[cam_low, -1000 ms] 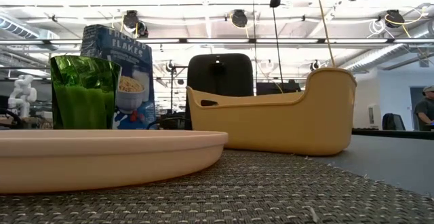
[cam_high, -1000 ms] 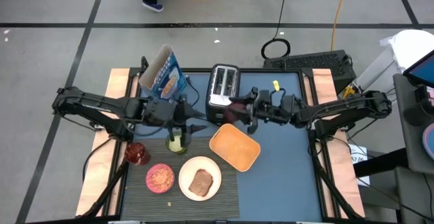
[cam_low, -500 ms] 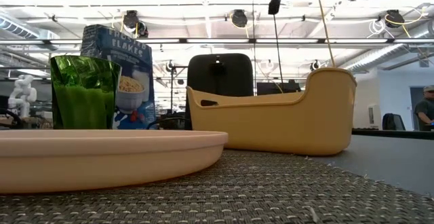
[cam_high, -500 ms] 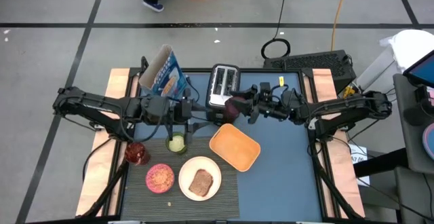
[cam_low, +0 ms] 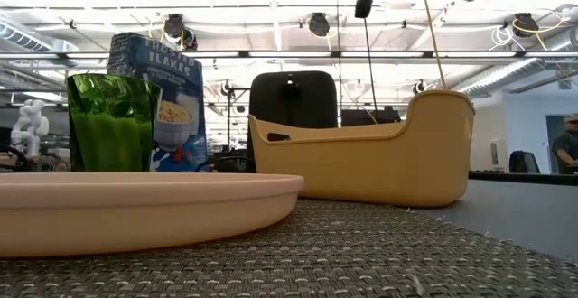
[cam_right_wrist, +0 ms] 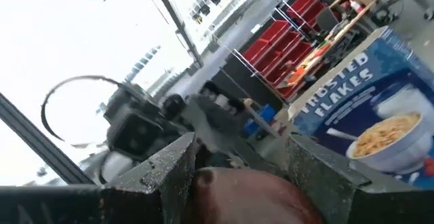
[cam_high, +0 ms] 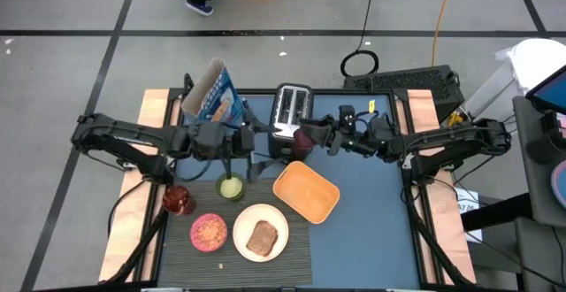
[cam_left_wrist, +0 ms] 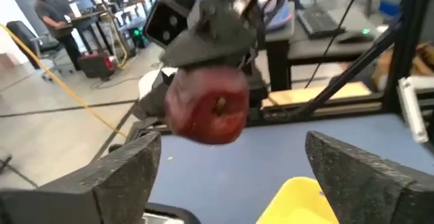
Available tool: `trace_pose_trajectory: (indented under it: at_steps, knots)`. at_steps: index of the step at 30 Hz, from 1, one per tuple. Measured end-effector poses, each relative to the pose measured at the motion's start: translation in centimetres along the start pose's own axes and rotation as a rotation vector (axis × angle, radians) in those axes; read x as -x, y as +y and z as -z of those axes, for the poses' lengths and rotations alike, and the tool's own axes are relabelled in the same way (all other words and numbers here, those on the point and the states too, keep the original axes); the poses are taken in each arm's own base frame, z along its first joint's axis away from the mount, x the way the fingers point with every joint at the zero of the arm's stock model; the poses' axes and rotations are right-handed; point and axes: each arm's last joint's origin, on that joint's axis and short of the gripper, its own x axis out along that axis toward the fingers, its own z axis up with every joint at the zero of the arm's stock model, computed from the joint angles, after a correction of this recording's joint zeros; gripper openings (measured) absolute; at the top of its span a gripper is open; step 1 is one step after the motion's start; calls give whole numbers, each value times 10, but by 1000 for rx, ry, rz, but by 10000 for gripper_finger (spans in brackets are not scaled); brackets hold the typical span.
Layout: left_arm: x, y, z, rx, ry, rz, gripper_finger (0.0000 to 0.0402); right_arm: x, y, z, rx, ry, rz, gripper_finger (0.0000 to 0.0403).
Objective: Arrange a breakfast setting
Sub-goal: Put the apple on the gray table mat to the top of the light orange plate
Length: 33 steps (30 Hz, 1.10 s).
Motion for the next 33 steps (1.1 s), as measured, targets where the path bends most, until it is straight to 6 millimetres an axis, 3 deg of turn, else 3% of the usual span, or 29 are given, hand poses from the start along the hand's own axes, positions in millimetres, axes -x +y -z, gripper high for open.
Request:
trace_pose_trajectory:
  at_steps: [12, 33]
  knots:
    - [-34, 1, 5, -219, -101, -77, 379, 0, -2, -4, -139, -58, 28, 212]
    - [-67, 7, 23, -193, -127, -151, 379, 0, -2, -4, -132, -58, 28, 212]
